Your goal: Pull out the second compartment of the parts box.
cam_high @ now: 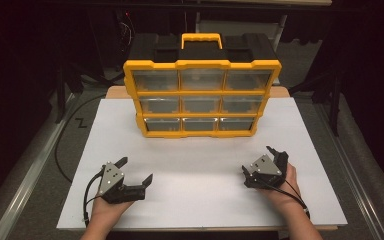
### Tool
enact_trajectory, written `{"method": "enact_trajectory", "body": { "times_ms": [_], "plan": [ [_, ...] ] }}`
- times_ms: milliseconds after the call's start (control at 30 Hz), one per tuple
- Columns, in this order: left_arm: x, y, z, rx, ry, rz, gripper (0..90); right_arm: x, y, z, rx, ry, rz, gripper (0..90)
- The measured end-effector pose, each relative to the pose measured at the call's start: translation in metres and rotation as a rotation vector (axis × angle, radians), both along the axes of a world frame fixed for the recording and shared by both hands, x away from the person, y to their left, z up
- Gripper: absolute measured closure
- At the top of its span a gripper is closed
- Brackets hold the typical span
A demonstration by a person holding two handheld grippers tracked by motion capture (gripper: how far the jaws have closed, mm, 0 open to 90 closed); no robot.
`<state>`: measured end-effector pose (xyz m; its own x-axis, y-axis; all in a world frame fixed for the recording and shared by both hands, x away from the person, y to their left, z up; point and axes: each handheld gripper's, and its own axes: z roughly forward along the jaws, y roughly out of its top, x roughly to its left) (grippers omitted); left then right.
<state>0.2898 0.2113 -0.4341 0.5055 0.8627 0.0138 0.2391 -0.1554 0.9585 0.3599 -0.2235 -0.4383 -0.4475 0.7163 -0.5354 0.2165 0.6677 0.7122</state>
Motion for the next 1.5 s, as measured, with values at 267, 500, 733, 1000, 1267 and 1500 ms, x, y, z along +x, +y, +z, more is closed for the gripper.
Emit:
{"method": "enact_trajectory", "body": {
  "times_ms": [267,500,733,1000,1267,1500],
  "plan": [
    [0.000,0.000,0.000,-0.007,-0.004,0.003,1.3,-0.002,0.003,-0.001,-0.066,-0.017,0.009,1.1],
    [0.000,0.000,0.000,-0.006,-0.002,0.005,1.3,-0.003,0.005,-0.001,-0.123,-0.037,0.015,1.1],
    [0.000,0.001,0.000,-0.005,-0.003,0.006,1.3,-0.007,0.011,-0.002,-0.205,-0.073,0.034,1.1],
    [0.000,0.001,0.000,-0.005,-0.004,0.004,1.4,-0.013,0.020,-0.001,-0.309,-0.118,0.076,1.0],
    [0.000,0.001,0.000,-0.006,-0.005,0.004,1.7,-0.019,0.029,-0.001,-0.396,-0.149,0.119,1.0],
    [0.000,0.001,0.001,-0.007,-0.005,0.004,1.7,-0.024,0.036,-0.001,-0.497,-0.200,0.143,1.0]
  ]
}}
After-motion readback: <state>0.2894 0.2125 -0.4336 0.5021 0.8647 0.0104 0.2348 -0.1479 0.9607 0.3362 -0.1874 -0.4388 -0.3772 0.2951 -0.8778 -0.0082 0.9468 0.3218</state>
